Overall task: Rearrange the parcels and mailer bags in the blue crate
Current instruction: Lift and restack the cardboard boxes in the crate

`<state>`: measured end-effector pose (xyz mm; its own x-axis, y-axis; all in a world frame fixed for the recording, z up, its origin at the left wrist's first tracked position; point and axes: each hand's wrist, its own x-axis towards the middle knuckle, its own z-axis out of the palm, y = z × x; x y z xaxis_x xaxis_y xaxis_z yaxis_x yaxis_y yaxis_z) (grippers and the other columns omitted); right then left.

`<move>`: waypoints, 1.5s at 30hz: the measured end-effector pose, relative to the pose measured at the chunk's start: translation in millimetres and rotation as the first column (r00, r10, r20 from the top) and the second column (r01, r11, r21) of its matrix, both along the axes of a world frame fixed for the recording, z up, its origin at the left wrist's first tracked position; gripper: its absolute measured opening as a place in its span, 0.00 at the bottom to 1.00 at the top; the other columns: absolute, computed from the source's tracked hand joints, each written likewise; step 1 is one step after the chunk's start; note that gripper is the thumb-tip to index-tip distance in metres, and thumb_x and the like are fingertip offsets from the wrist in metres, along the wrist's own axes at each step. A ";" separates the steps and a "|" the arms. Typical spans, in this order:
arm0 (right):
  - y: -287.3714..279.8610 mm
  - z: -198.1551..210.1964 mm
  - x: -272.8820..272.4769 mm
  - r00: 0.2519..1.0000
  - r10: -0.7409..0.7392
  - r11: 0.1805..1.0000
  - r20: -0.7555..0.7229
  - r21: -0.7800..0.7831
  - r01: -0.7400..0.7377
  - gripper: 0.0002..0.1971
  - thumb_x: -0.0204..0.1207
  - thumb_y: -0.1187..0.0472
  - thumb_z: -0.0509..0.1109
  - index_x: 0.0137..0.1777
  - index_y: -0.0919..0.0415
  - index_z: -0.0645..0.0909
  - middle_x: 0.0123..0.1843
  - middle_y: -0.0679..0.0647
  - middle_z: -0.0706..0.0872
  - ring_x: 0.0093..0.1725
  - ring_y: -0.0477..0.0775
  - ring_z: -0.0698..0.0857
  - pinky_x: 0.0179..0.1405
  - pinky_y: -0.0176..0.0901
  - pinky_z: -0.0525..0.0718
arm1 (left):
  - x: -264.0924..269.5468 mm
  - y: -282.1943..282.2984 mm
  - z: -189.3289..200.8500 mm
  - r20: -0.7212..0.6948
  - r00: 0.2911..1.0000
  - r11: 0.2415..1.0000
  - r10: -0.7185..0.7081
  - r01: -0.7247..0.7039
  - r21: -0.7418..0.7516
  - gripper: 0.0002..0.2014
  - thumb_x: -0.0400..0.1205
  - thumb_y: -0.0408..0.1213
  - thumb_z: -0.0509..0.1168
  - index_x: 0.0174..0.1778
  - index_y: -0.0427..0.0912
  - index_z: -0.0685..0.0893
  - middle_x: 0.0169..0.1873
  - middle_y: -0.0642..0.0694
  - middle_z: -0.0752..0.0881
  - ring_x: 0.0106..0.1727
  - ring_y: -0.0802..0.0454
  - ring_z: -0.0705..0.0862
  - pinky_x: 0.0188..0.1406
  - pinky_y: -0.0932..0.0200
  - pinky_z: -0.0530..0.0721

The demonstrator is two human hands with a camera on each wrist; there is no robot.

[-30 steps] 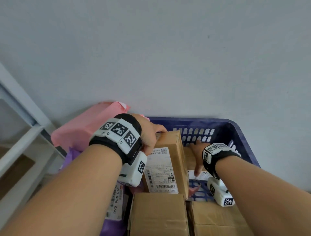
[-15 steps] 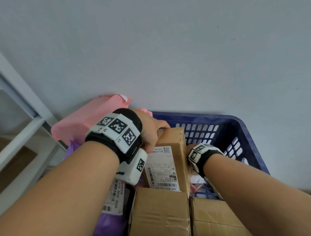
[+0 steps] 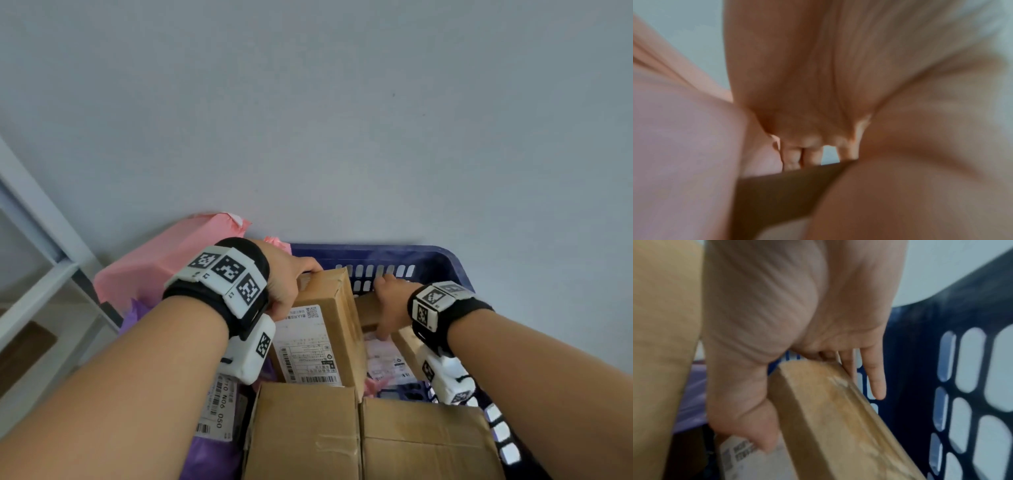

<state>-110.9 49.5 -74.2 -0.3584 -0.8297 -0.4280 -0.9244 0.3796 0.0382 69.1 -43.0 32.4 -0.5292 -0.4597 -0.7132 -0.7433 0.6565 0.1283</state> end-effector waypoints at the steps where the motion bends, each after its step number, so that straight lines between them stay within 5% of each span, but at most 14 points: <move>1: 3.1 4.1 -2.7 1.000 -0.022 1.000 0.011 -0.010 0.022 0.51 0.59 0.43 0.80 0.79 0.58 0.60 0.75 0.58 0.68 0.72 0.60 0.73 0.65 0.53 0.80 | -0.3 0.4 0.0 0.007 1.000 1.000 -0.010 0.010 -0.014 0.51 0.68 0.19 0.72 0.79 0.62 0.58 0.64 0.41 0.79 0.55 0.41 0.83 0.39 0.54 0.85; 6: 14.2 29.2 -8.9 0.997 -0.065 0.994 0.042 -0.090 0.069 0.53 0.60 0.33 0.73 0.83 0.40 0.49 0.76 0.59 0.66 0.74 0.63 0.70 0.64 0.56 0.79 | -0.4 2.0 0.6 0.037 0.999 0.996 -0.032 0.034 -0.081 0.50 0.66 0.22 0.74 0.78 0.65 0.61 0.65 0.43 0.79 0.61 0.42 0.82 0.55 0.45 0.88; 12: 22.1 75.9 -20.9 0.963 -0.158 0.894 0.218 -0.383 0.234 0.37 0.65 0.36 0.68 0.75 0.38 0.63 0.65 0.53 0.74 0.64 0.58 0.77 0.59 0.54 0.79 | -2.5 4.0 2.7 0.088 0.993 0.985 -0.077 0.090 -0.144 0.49 0.69 0.25 0.72 0.80 0.66 0.58 0.64 0.42 0.78 0.59 0.44 0.82 0.60 0.42 0.87; 16: 25.1 98.5 -32.5 0.851 -0.236 0.660 0.469 -0.565 0.494 0.30 0.63 0.36 0.67 0.66 0.43 0.72 0.57 0.53 0.77 0.55 0.57 0.80 0.53 0.52 0.81 | -3.0 4.9 2.7 0.110 0.989 0.977 -0.100 0.119 -0.180 0.50 0.69 0.27 0.73 0.81 0.66 0.56 0.65 0.42 0.78 0.55 0.47 0.79 0.62 0.42 0.86; 20: 24.9 96.7 -31.8 0.661 -0.179 0.363 0.729 -0.575 0.733 0.19 0.63 0.36 0.66 0.47 0.48 0.77 0.51 0.52 0.86 0.50 0.56 0.86 0.50 0.54 0.86 | -3.5 5.7 2.8 0.118 0.988 0.978 -0.099 0.119 -0.173 0.50 0.70 0.27 0.73 0.81 0.66 0.56 0.66 0.42 0.77 0.58 0.46 0.79 0.63 0.42 0.85; 25: 24.8 83.3 -17.4 0.402 -0.070 0.090 0.913 -0.396 0.914 0.30 0.58 0.33 0.61 0.55 0.52 0.78 0.52 0.52 0.85 0.55 0.59 0.86 0.59 0.63 0.84 | -2.3 5.8 2.6 0.115 0.989 0.979 -0.093 0.112 -0.170 0.51 0.69 0.28 0.74 0.81 0.65 0.55 0.66 0.42 0.77 0.57 0.45 0.77 0.64 0.40 0.84; 29: 23.1 65.4 1.0 0.333 -0.039 -0.030 0.942 -0.334 0.942 0.32 0.60 0.32 0.57 0.59 0.52 0.75 0.54 0.53 0.82 0.55 0.58 0.82 0.59 0.60 0.82 | -2.5 7.4 3.5 0.124 0.985 0.968 -0.120 0.144 -0.206 0.51 0.69 0.29 0.74 0.82 0.65 0.54 0.67 0.41 0.76 0.61 0.41 0.80 0.63 0.41 0.84; 31: 22.2 63.0 7.3 0.419 -0.146 0.000 0.896 -0.424 0.906 0.25 0.69 0.34 0.56 0.55 0.53 0.73 0.55 0.54 0.81 0.50 0.55 0.81 0.47 0.51 0.80 | -2.0 8.0 4.3 0.135 0.981 0.963 -0.136 0.163 -0.213 0.50 0.70 0.30 0.74 0.83 0.63 0.55 0.69 0.41 0.77 0.62 0.41 0.80 0.63 0.44 0.85; 34: 27.5 74.5 5.3 0.694 -0.377 0.214 0.614 -0.671 0.710 0.23 0.72 0.35 0.55 0.46 0.55 0.75 0.50 0.53 0.79 0.46 0.54 0.80 0.41 0.48 0.76 | -2.7 9.1 5.4 0.149 0.978 0.958 -0.150 0.181 -0.224 0.50 0.70 0.30 0.74 0.83 0.61 0.55 0.71 0.41 0.77 0.66 0.40 0.81 0.62 0.46 0.85; 36: 31.8 85.9 0.6 0.818 -0.448 0.341 0.361 -0.776 0.530 0.21 0.75 0.39 0.56 0.49 0.56 0.75 0.50 0.53 0.78 0.44 0.55 0.79 0.42 0.47 0.76 | -3.3 10.1 6.6 0.156 0.976 0.960 -0.152 0.183 -0.213 0.49 0.71 0.30 0.73 0.83 0.60 0.55 0.72 0.42 0.76 0.66 0.40 0.80 0.62 0.45 0.85; 38: 34.2 95.6 -2.5 0.915 -0.366 0.477 0.170 -0.810 0.342 0.17 0.79 0.46 0.56 0.61 0.54 0.74 0.57 0.52 0.78 0.40 0.54 0.80 0.38 0.43 0.75 | -3.7 10.8 7.9 0.166 0.974 0.962 -0.156 0.187 -0.198 0.48 0.72 0.29 0.72 0.84 0.58 0.55 0.73 0.43 0.74 0.67 0.40 0.80 0.63 0.44 0.84; 42: 38.5 114.6 -7.4 0.992 -0.081 0.816 -0.102 -0.578 0.007 0.30 0.78 0.59 0.57 0.78 0.36 0.56 0.81 0.48 0.60 0.42 0.56 0.84 0.29 0.41 0.81 | -5.1 14.0 10.1 0.184 0.969 0.961 -0.166 0.201 -0.192 0.46 0.75 0.29 0.71 0.85 0.55 0.53 0.75 0.42 0.73 0.69 0.41 0.79 0.65 0.46 0.83; 45: 38.8 122.4 -7.3 0.993 -0.012 0.942 -0.116 -0.333 -0.028 0.52 0.69 0.63 0.71 0.81 0.30 0.41 0.86 0.52 0.38 0.44 0.55 0.85 0.34 0.41 0.88 | -6.3 15.9 10.3 0.205 0.962 0.944 -0.180 0.228 -0.237 0.47 0.75 0.33 0.72 0.85 0.56 0.53 0.77 0.44 0.71 0.72 0.41 0.76 0.66 0.45 0.82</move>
<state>-118.2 88.3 48.3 -0.3817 -0.9206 -0.0825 -0.9241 0.3817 0.0167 62.8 -27.1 42.7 -0.5059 -0.5347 -0.6769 -0.5850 0.7894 -0.1863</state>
